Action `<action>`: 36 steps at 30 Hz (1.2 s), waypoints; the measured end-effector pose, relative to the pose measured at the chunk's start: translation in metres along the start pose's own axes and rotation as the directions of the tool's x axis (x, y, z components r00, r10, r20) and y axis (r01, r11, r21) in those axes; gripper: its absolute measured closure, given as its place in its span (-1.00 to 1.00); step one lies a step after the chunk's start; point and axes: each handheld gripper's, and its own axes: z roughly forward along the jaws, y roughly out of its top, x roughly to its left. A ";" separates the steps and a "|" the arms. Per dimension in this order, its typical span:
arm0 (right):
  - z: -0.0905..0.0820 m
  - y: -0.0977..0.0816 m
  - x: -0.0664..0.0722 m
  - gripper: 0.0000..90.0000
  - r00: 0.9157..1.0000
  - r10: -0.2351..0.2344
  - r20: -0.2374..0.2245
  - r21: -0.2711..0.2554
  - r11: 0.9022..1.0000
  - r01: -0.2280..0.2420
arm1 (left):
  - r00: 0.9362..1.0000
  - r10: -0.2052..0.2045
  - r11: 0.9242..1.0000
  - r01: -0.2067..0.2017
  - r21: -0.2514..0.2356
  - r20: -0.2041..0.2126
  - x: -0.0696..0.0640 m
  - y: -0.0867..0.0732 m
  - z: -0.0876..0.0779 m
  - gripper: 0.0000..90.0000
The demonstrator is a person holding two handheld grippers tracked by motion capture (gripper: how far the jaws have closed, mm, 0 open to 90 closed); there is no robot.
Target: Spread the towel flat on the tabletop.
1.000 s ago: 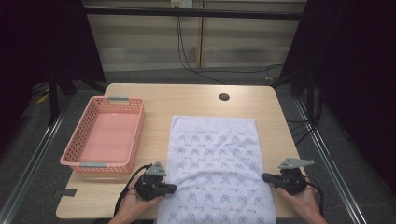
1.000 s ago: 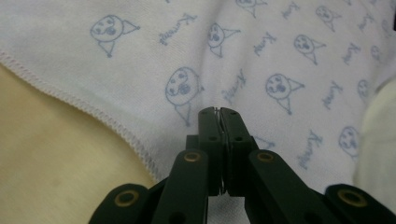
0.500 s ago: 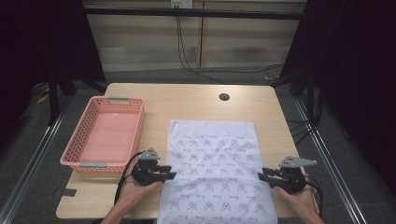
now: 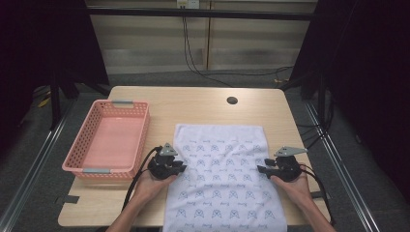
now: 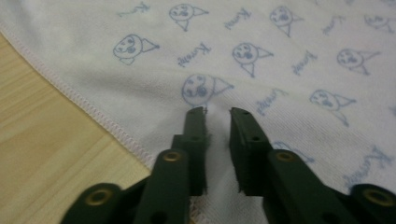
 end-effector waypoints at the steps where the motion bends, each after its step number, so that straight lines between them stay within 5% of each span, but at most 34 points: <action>1: 0.000 -0.001 0.001 0.33 1.000 -0.018 0.007 -0.002 1.000 0.018 | 1.000 -0.011 1.000 0.011 -0.008 0.015 -0.001 -0.002 -0.001 0.88; 4: -0.003 -0.002 0.004 0.75 1.000 -0.018 -0.005 0.000 1.000 0.018 | 0.997 -0.034 0.999 0.034 -0.008 0.063 -0.004 -0.010 -0.007 0.95; 7: -0.006 -0.005 0.008 0.89 1.000 -0.017 -0.022 0.009 1.000 0.018 | 0.995 -0.036 0.999 0.036 0.004 0.088 -0.011 -0.015 -0.012 0.96; 16: -0.037 -0.028 0.033 0.90 0.996 -0.042 -0.073 0.063 0.997 0.047 | 0.980 -0.038 0.997 0.025 0.067 0.197 -0.043 -0.038 -0.035 0.95; 18: -0.045 -0.034 0.039 0.89 0.995 -0.018 -0.096 0.083 0.996 0.026 | 0.979 -0.027 0.997 0.013 0.071 0.203 -0.046 -0.040 -0.037 0.95; 20: -0.053 -0.040 0.045 0.88 0.994 -0.028 -0.104 0.097 0.995 0.038 | 0.980 -0.015 0.999 0.005 0.050 0.198 -0.048 -0.040 -0.040 0.91; 23: -0.056 -0.040 0.051 0.67 0.994 -0.026 -0.106 0.073 0.997 0.034 | 0.982 -0.046 0.998 0.051 -0.022 0.183 -0.036 -0.028 -0.043 0.78; 28: -0.044 -0.012 0.021 0.42 1.000 0.001 -0.027 -0.040 0.999 -0.002 | 0.987 -0.081 0.994 0.090 -0.060 0.137 -0.007 -0.005 -0.026 0.75; 32: -0.014 0.014 -0.013 0.23 0.998 0.005 0.057 -0.043 0.999 -0.002 | 0.982 -0.129 0.987 0.140 -0.077 0.135 0.010 0.003 -0.020 0.76; 36: 0.011 0.027 -0.030 0.15 0.997 0.026 0.073 -0.027 0.999 -0.024 | 0.986 -0.136 0.987 0.143 -0.078 0.093 0.019 0.005 -0.016 0.69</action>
